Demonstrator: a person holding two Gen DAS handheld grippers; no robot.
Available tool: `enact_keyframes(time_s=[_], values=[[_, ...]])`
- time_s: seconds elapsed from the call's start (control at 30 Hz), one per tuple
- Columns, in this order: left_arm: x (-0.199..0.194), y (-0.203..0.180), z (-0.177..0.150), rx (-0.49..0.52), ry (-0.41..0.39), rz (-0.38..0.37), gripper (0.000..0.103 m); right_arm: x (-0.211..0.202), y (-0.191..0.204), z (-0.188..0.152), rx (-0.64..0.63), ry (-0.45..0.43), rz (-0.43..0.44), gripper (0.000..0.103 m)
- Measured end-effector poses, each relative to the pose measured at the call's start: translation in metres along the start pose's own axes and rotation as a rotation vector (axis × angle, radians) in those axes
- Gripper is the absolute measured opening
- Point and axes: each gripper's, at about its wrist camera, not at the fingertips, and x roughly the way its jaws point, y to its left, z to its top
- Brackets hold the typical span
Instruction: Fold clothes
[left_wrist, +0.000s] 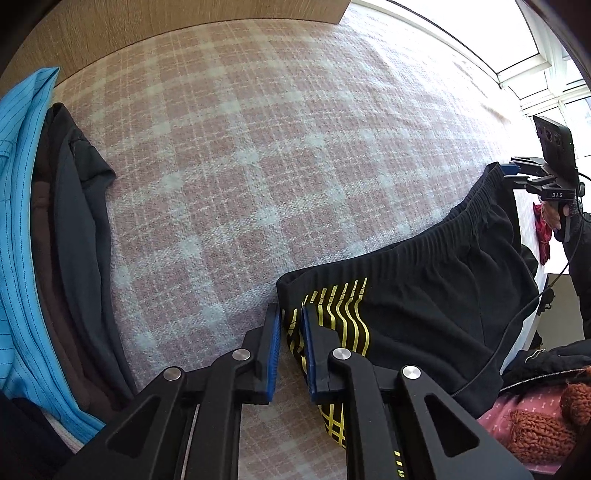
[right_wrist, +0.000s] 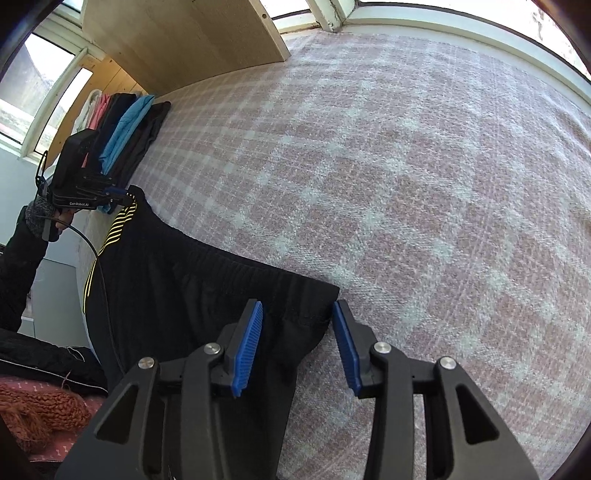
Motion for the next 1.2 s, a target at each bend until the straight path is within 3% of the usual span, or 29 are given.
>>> enact_keyframes(time_s=[0.07, 0.13, 0.2, 0.23, 0.27, 0.3, 0.37, 0.47, 0.6, 0.7, 0.8, 0.87, 1.03, 1.2], values=[[0.0, 0.0, 0.001, 0.005, 0.001, 0.003, 0.011, -0.006, -0.011, -0.004, 0.039, -0.009, 0.055, 0.043], [0.0, 0.0, 0.001, 0.009, -0.002, 0.006, 0.011, -0.006, -0.02, -0.002, 0.102, 0.0, 0.135, 0.053], [-0.001, -0.001, -0.002, 0.014, -0.016, 0.017, 0.011, -0.008, -0.021, -0.005, 0.102, -0.019, 0.14, 0.053], [-0.003, -0.002, -0.004, 0.017, -0.031, 0.022, 0.011, -0.009, -0.018, -0.007, 0.084, -0.028, 0.126, 0.049], [-0.007, -0.005, -0.008, 0.024, -0.056, 0.033, 0.011, -0.007, -0.013, -0.008, 0.047, -0.025, 0.071, 0.022], [-0.015, -0.009, -0.013, 0.035, -0.093, 0.042, 0.01, -0.004, -0.007, -0.01, 0.028, -0.017, 0.023, 0.012], [-0.038, -0.019, -0.027, 0.045, -0.179, 0.031, 0.009, -0.01, -0.002, -0.017, 0.06, -0.06, 0.034, 0.01], [-0.089, -0.038, -0.048, 0.058, -0.318, 0.038, 0.008, -0.054, 0.016, -0.037, 0.063, -0.21, 0.055, 0.009], [-0.167, -0.091, -0.054, 0.146, -0.509, 0.083, 0.008, -0.138, 0.059, -0.063, 0.015, -0.421, 0.036, 0.009], [-0.244, -0.122, -0.061, 0.232, -0.636, 0.151, 0.008, -0.216, 0.093, -0.079, -0.047, -0.565, -0.011, 0.009], [-0.314, -0.156, -0.067, 0.309, -0.763, 0.235, 0.008, -0.283, 0.142, -0.084, -0.148, -0.686, -0.115, 0.009], [-0.351, -0.175, -0.076, 0.333, -0.835, 0.244, 0.008, -0.325, 0.169, -0.089, -0.188, -0.759, -0.186, 0.009], [-0.4, -0.213, -0.118, 0.382, -0.938, 0.296, 0.008, -0.405, 0.229, -0.119, -0.246, -0.921, -0.313, 0.009], [-0.425, -0.248, -0.168, 0.44, -1.002, 0.359, 0.008, -0.436, 0.279, -0.169, -0.304, -1.013, -0.383, 0.009]])
